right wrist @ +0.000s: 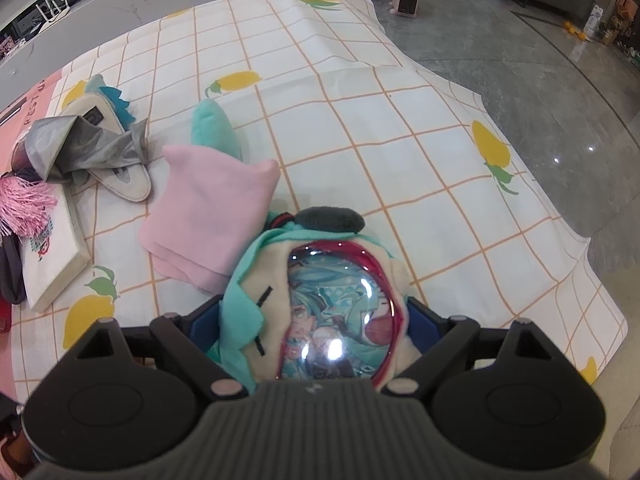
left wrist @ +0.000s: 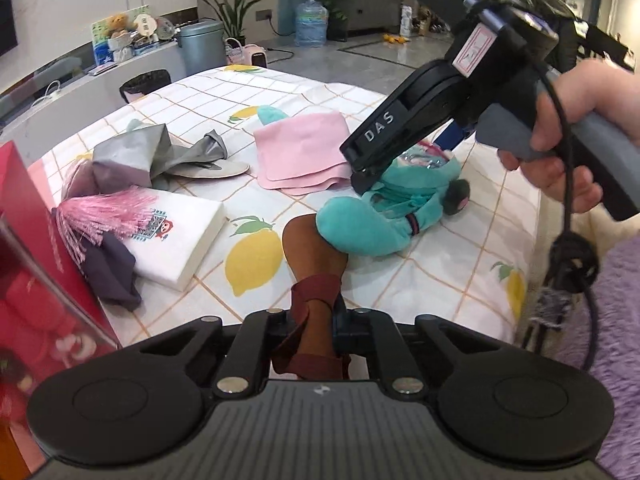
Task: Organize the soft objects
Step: 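Grasp the brown cloth with the left gripper while the right gripper straddles the teal doll, then carry brown cloth in left gripper while right gripper carries teal doll to orange box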
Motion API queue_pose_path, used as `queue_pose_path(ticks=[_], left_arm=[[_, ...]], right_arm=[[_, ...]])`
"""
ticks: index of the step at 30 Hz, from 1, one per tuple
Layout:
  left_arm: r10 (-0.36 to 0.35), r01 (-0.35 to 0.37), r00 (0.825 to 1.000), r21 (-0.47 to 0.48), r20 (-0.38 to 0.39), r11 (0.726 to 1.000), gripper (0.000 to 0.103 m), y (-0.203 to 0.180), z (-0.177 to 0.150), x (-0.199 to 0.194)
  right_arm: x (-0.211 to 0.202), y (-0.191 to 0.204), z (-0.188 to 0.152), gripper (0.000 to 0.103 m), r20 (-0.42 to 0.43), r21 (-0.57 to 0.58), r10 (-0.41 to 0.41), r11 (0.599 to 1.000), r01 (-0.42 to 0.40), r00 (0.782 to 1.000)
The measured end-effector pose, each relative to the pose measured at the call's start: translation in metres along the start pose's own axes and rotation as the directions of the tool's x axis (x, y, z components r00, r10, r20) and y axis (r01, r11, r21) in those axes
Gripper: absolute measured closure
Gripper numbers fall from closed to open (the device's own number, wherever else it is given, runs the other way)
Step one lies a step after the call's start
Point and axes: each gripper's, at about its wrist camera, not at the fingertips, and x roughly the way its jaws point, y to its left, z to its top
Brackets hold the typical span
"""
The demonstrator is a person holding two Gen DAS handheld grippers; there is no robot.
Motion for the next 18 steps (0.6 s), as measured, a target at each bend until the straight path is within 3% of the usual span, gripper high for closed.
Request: queue_pose_path(ticks=[7,18], left_arm=[[0.016,-0.017,1.000,-0.055,-0.018,0.998,0.091,-0.004,0.002,-0.011],[0.076,-0.092,0.991,-0.148,-0.114,0.985,0.091,-0.002,-0.002,-0.036]], right_arm=[[-0.017,-0.004,0.001,0.016,0.055,0.026,0.021,0.999,-0.022,0.998],[-0.045,-0.002,-0.003,0.016,0.092,0.029,0.100,0.994,-0.103,0.991]])
